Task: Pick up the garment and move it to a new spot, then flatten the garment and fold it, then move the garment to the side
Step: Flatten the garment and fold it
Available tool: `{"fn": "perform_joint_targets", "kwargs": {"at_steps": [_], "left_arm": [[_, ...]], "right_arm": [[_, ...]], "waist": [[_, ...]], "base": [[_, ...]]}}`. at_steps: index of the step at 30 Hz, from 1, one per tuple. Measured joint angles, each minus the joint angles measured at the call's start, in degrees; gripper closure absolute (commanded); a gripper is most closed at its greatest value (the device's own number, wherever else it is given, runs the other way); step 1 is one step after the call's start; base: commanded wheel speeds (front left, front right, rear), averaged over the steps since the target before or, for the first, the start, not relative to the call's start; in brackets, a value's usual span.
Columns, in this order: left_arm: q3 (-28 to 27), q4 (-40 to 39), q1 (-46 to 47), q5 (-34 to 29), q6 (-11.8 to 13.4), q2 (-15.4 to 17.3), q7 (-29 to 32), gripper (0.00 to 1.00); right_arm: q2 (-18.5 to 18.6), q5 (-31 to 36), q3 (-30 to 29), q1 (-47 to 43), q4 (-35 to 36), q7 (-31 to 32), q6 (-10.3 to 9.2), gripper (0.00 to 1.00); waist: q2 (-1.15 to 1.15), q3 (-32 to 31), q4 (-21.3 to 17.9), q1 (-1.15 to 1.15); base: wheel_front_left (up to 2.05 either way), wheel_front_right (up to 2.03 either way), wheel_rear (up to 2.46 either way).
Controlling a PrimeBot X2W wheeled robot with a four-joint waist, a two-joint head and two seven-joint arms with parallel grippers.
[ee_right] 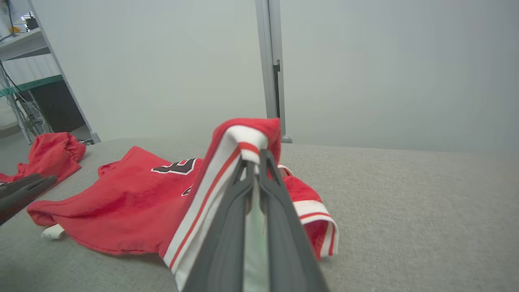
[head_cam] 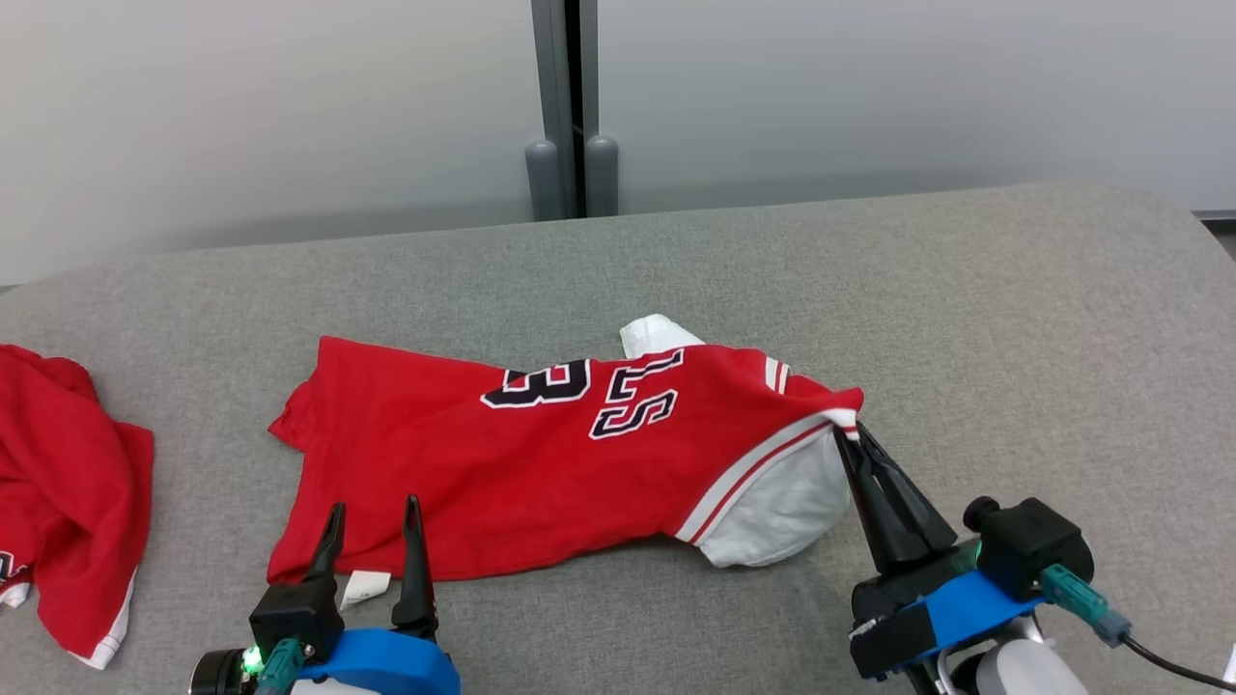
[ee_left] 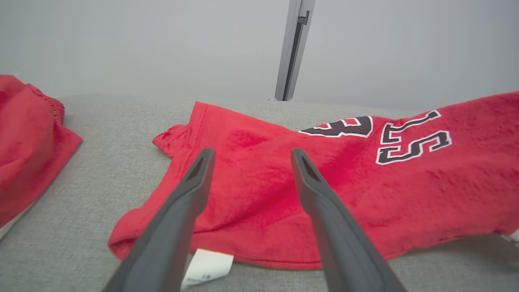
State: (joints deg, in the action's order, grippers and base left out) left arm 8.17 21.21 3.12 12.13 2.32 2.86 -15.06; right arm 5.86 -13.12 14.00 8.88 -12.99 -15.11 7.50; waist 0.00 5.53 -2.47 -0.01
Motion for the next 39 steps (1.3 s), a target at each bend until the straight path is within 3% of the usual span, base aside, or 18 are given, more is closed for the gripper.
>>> {"fn": "perform_joint_targets", "kwargs": {"at_steps": [6, 17, 24, 25, 26, 27, 32, 39], "left_arm": [[1.01, -0.08, 1.41, -0.03, 0.12, 0.03, 0.0, 0.0], [4.55, -0.12, 5.88, -0.2, -0.24, 0.02, 0.0, 0.0], [5.66, -0.6, 6.97, -0.18, 0.18, 0.02, 0.0, 0.0], [5.66, -0.6, 6.97, -0.18, 0.18, 0.02, 0.0, 0.0], [5.64, -0.45, 6.95, -0.19, 0.23, 0.02, 0.0, 0.0], [5.54, -0.34, 6.91, -0.21, 0.25, 0.03, 0.0, 0.0], [5.03, -0.25, 6.28, -1.29, 0.46, -0.01, 0.0, 0.0], [2.44, 0.27, 3.53, -5.42, 1.41, -0.02, 0.0, 0.0]], "right_arm": [[0.52, -0.13, -0.03, 1.27, 0.77, 0.0, 0.0, 1.0], [2.36, 4.44, -7.33, 16.14, -22.73, 0.13, 0.0, 1.0], [2.3, 9.23, -13.77, 22.42, -25.23, 0.08, 0.0, 1.0], [2.3, 9.23, -13.77, 22.42, -25.23, 0.08, 0.0, 0.94], [2.01, 10.95, -14.44, 22.71, -27.84, 0.09, 0.0, 0.51], [1.62, 11.14, -15.01, 22.68, -28.51, 0.1, 0.0, 0.0], [0.58, 11.98, -17.33, 22.14, -25.71, 0.08, 0.0, 0.0], [-1.72, 12.07, -18.58, 12.07, -15.32, 0.07, 0.0, 0.0]], "waist": [[0.0, 2.49, 0.6, 0.01], [0.01, 6.93, 6.93, 0.02], [0.01, 8.79, 9.82, 0.02], [0.01, 8.79, 9.82, 0.02], [0.01, 8.41, 9.79, 0.02], [0.01, 8.14, 9.66, 0.01], [0.0, 6.99, 8.68, 0.01], [-0.01, 3.75, 5.76, 0.01]], "base": [[0.0, 0.0, 0.0], [0.0, 0.0, 0.0], [0.0, 0.0, 0.0], [0.0, 0.0, 0.0], [0.0, 0.0, 0.0], [0.0, 0.0, 0.0], [0.0, 0.0, 0.0], [0.0, 0.0, 0.0]]}}
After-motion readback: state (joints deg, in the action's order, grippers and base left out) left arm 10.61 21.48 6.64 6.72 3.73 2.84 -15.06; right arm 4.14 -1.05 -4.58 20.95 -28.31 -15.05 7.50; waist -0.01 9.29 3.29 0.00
